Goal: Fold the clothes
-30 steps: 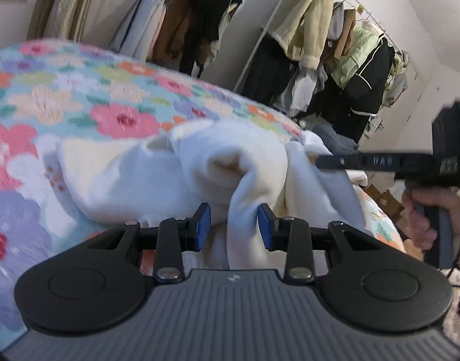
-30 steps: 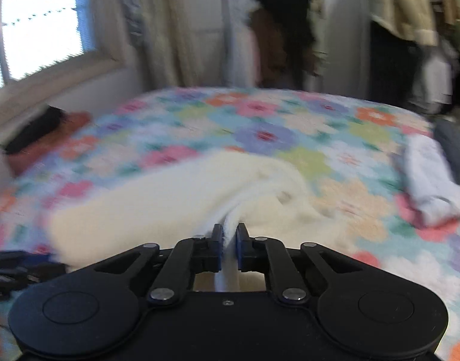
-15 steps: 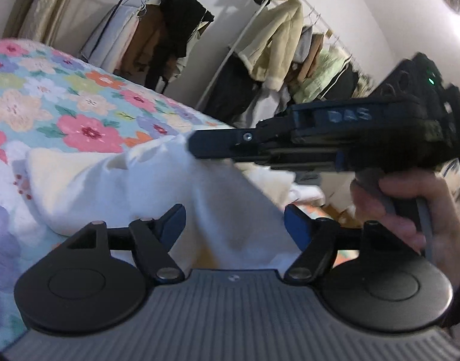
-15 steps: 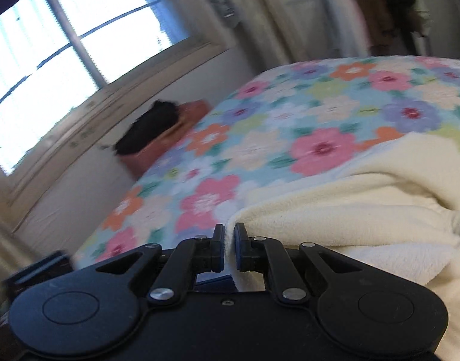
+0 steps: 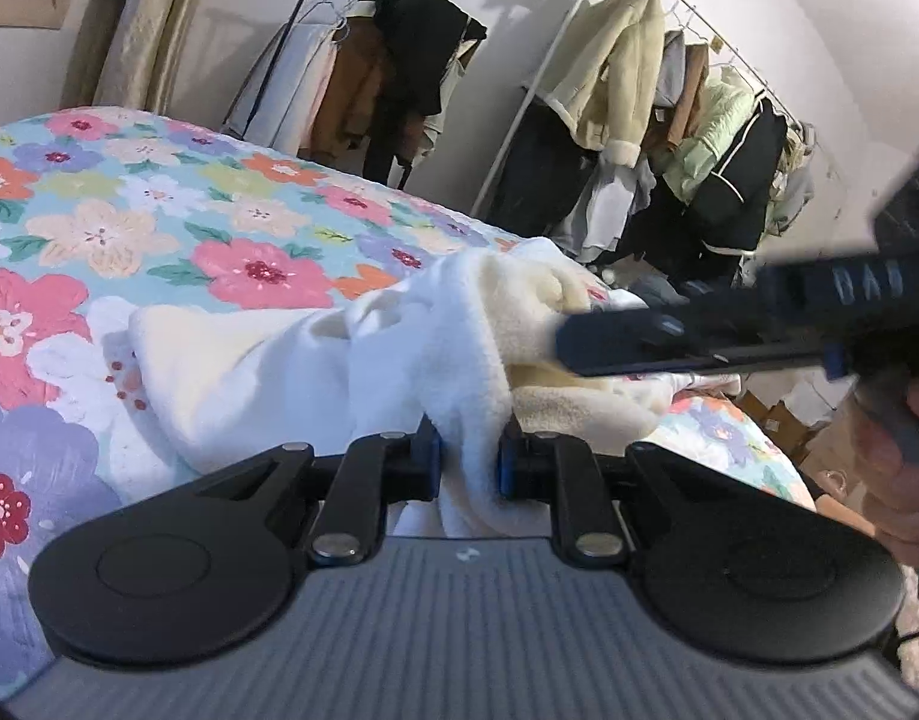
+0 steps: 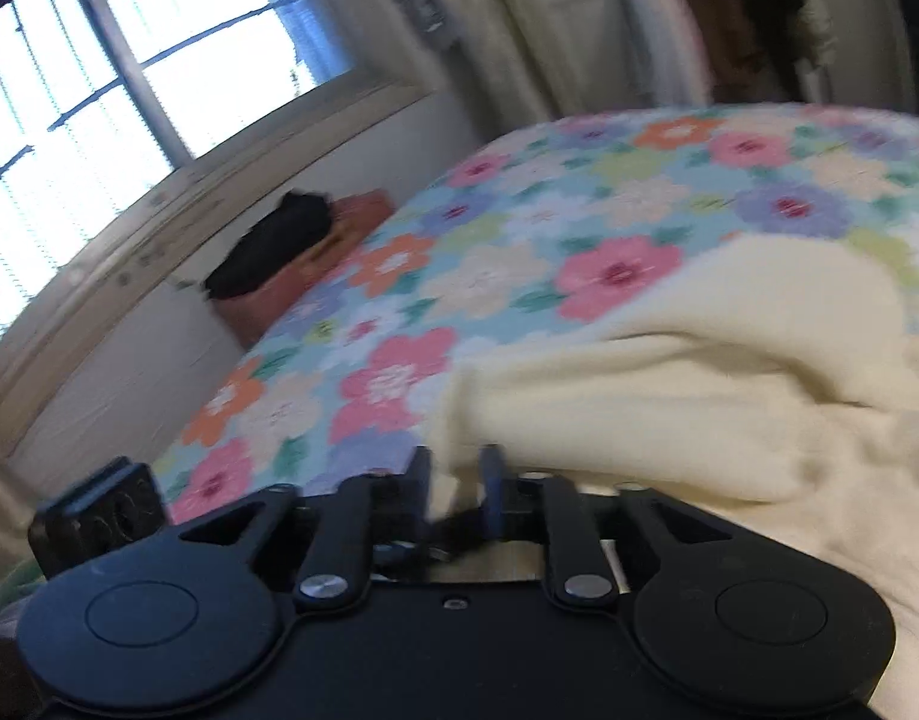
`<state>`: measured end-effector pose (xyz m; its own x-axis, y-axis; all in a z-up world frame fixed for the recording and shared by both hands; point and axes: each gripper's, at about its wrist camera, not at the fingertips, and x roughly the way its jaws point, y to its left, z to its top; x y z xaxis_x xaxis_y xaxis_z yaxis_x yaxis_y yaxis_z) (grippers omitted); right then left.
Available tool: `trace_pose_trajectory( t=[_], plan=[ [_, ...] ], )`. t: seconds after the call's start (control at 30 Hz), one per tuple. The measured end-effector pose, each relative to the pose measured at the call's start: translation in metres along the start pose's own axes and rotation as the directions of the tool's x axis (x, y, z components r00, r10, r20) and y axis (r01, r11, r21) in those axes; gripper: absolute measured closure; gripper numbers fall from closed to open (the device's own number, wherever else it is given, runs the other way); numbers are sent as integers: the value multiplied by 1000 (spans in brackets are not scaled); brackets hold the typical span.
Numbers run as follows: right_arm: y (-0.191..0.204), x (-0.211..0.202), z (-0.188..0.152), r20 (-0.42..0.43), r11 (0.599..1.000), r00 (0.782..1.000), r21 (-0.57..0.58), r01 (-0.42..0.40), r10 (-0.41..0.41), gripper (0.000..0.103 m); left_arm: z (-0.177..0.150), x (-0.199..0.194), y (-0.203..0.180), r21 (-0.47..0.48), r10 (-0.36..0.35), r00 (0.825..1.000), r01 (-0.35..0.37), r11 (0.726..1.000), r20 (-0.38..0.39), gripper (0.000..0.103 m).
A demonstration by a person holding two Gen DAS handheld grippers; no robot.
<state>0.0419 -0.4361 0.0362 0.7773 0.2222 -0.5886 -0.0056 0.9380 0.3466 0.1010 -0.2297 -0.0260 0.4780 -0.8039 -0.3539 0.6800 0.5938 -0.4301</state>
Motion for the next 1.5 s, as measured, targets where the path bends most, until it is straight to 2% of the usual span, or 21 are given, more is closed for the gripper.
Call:
trace_pose_trajectory(
  t=[0.07, 0.13, 0.27, 0.33, 0.47, 0.53, 0.57, 0.6, 0.67, 0.7, 0.73, 0.77, 0.8, 0.83, 0.9, 0.97, 1.03, 1.17, 1.27, 1.33, 1.5],
  plan=[
    [-10, -14, -10, 16, 992, 993, -27, 120, -120, 64, 1, -2, 6, -30, -19, 1000, 19, 999, -4, 87],
    [-28, -26, -22, 27, 982, 982, 7, 186, -186, 64, 3, -3, 10, -55, -39, 999, 39, 998, -13, 87],
    [-68, -35, -41, -5, 968, 994, 225, 108, -109, 63, 5, -5, 14, -105, -77, 997, 74, 992, -18, 87],
    [-75, -33, -44, -4, 961, 998, 270, 65, -66, 62, 5, -6, 17, -116, -64, 998, 62, 991, -17, 87],
    [-60, -21, -44, -21, 973, 1000, 232, 22, -17, 62, 7, -5, 34, -148, -11, 1000, 7, 989, -27, 82],
    [-54, -12, -42, -15, 968, 1000, 250, -11, 15, 57, 6, -5, 42, -131, 12, 1000, -15, 991, -24, 82],
    [-53, -7, -40, -10, 964, 999, 264, -30, 34, 53, 5, -3, 45, -146, -3, 1000, 0, 989, -23, 82],
    [-52, -3, -39, -8, 962, 999, 271, -42, 46, 44, 4, -1, 48, -163, -20, 1000, 16, 986, -23, 82],
    [-51, 6, -37, -16, 964, 999, 263, -40, 46, 40, 3, 2, 48, -169, -83, 996, 79, 983, -18, 81],
    [-50, 13, -37, -24, 966, 999, 255, -33, 40, 40, 3, 5, 45, -151, -101, 995, 96, 984, -24, 78],
    [-49, 20, -36, -33, 969, 999, 246, -25, 34, 40, 2, 7, 42, -129, -100, 995, 96, 987, -28, 67],
    [-48, 27, -36, -42, 971, 999, 237, -17, 27, 40, 0, 10, 38, -111, -89, 996, 85, 990, -32, 61],
    [-48, 35, -36, -45, 976, 999, 216, -3, 13, 41, -2, 13, 36, -95, -62, 997, 59, 994, -36, 61],
    [-46, 38, -37, -42, 983, 999, 184, 9, -1, 56, -3, 17, 34, -84, -34, 998, 31, 996, -43, 62],
    [-42, 35, -37, -27, 992, 999, 127, 23, -20, 79, -5, 22, 33, -76, 10, 999, -13, 997, -45, 70],
    [-38, 31, -37, -11, 997, 999, 72, 37, -36, 85, -5, 20, 30, -50, 59, 998, -60, 997, -18, 86],
    [-34, 20, -36, 3, 997, 997, 21, 74, -74, 100, -1, 11, 22, -1, 144, 989, -144, 990, 31, 87],
    [-40, 0, -25, 17, 988, 988, -33, 154, -153, 100, 2, 7, 35, -75, 157, 986, -153, 985, 50, 86],
    [-42, -2, -18, 11, 978, 982, -88, 188, -188, 100, 2, 7, 45, -144, 121, 992, -115, 983, 35, 86],
    [-39, -1, -13, 8, 967, 976, -138, 216, -217, 100, 8, -1, 49, -172, 108, 993, -97, 980, 52, 86],
    [-27, -3, -2, 19, 927, 955, -237, 291, -295, 100, 10, -8, 47, -183, 135, 986, -115, 976, 97, 86]
  ],
)
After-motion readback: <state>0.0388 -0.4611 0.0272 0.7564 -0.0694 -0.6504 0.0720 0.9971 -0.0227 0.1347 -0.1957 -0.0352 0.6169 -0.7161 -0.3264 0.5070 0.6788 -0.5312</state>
